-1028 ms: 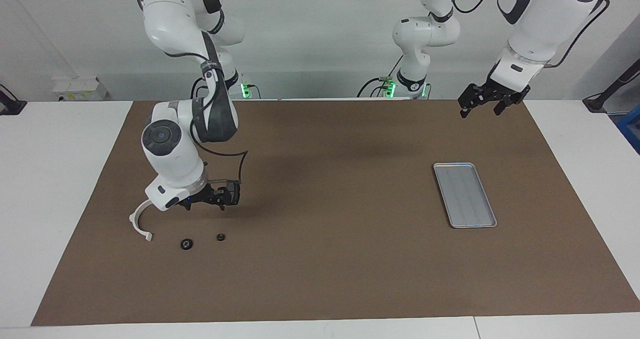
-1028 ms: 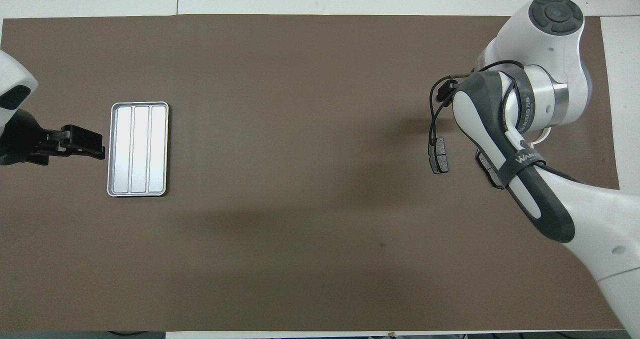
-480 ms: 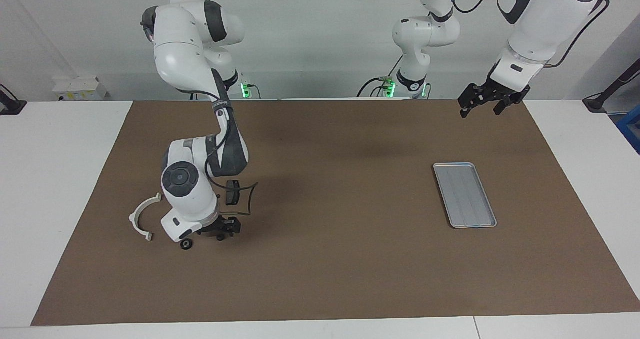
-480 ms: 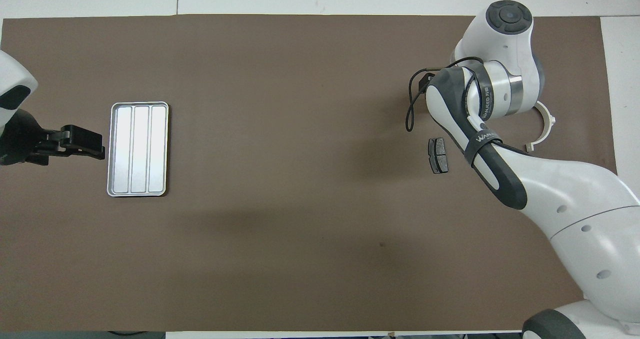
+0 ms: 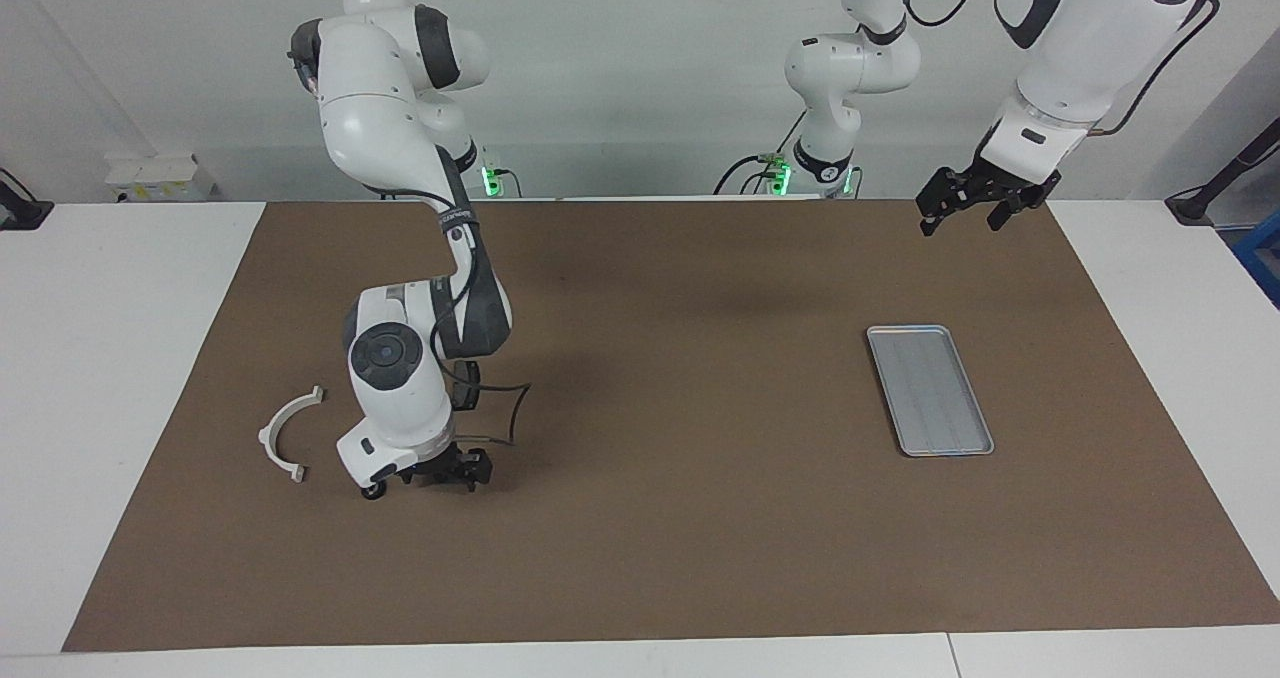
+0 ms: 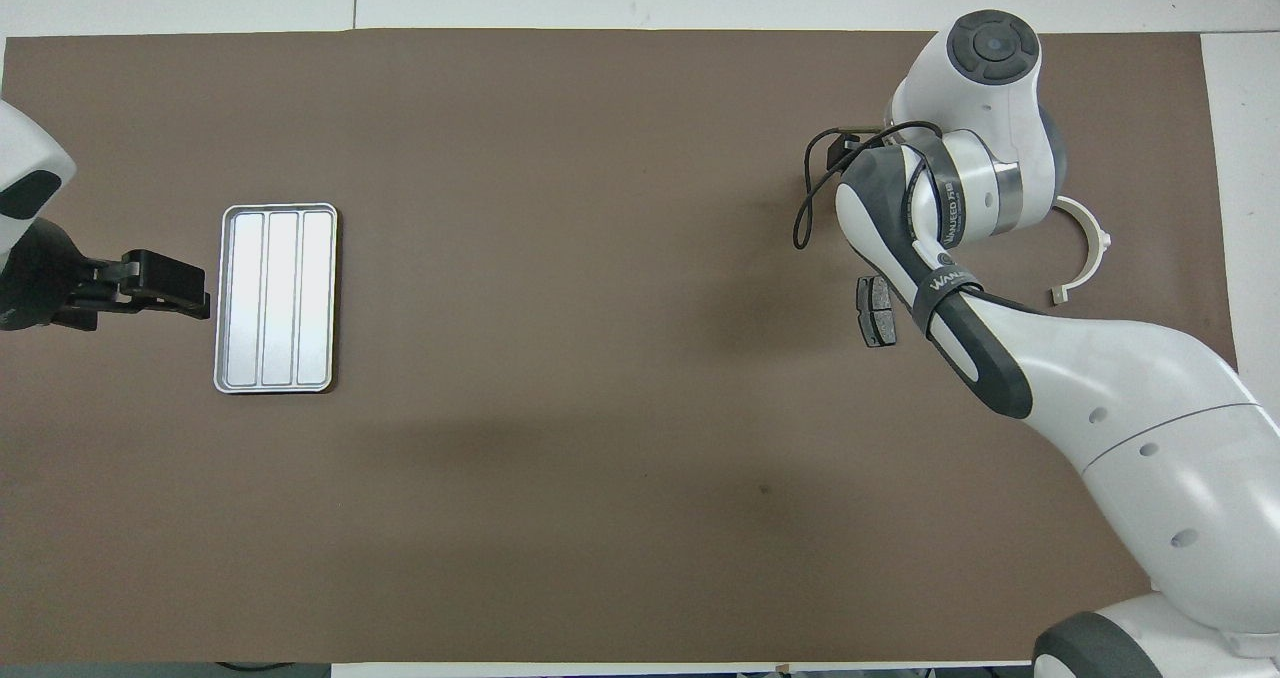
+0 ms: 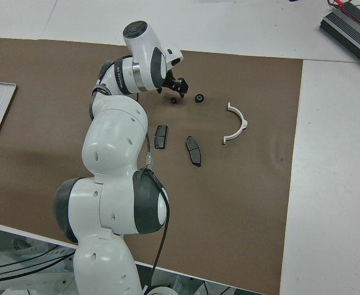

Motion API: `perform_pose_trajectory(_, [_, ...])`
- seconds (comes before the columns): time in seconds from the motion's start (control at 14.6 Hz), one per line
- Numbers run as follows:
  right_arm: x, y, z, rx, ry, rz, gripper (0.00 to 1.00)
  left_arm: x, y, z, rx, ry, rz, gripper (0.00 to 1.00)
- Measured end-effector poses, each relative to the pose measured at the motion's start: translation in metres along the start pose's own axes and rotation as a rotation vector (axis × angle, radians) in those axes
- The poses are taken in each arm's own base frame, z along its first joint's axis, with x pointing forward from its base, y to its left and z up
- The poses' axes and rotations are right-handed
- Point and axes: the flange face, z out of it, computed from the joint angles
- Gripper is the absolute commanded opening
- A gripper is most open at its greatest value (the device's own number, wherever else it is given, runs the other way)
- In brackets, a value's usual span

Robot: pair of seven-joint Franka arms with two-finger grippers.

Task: Pick bearing gear from pile to tray
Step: 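Reach the right gripper to the pile and grasp a black gear, then carry the gear with the right gripper to mid-table and release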

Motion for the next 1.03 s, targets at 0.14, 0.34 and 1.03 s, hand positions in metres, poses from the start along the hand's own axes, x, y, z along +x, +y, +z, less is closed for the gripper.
perform_pose_trajectory(0.14, [0.001, 0.003, 0.005, -0.001, -0.003, 0.005, 0.99, 0.000, 0.000, 0.000, 0.000, 0.000, 0.000, 1.00])
perform_pose_trajectory(0.34, [0.001, 0.012, 0.013, -0.005, -0.015, 0.017, 0.97, 0.000, 0.000, 0.000, 0.000, 0.000, 0.000, 1.00])
perform_pose_trajectory(1.03, [-0.009, 0.023, 0.016, -0.014, -0.126, 0.045, 0.78, 0.000, 0.000, 0.000, 0.000, 0.000, 0.000, 1.00])
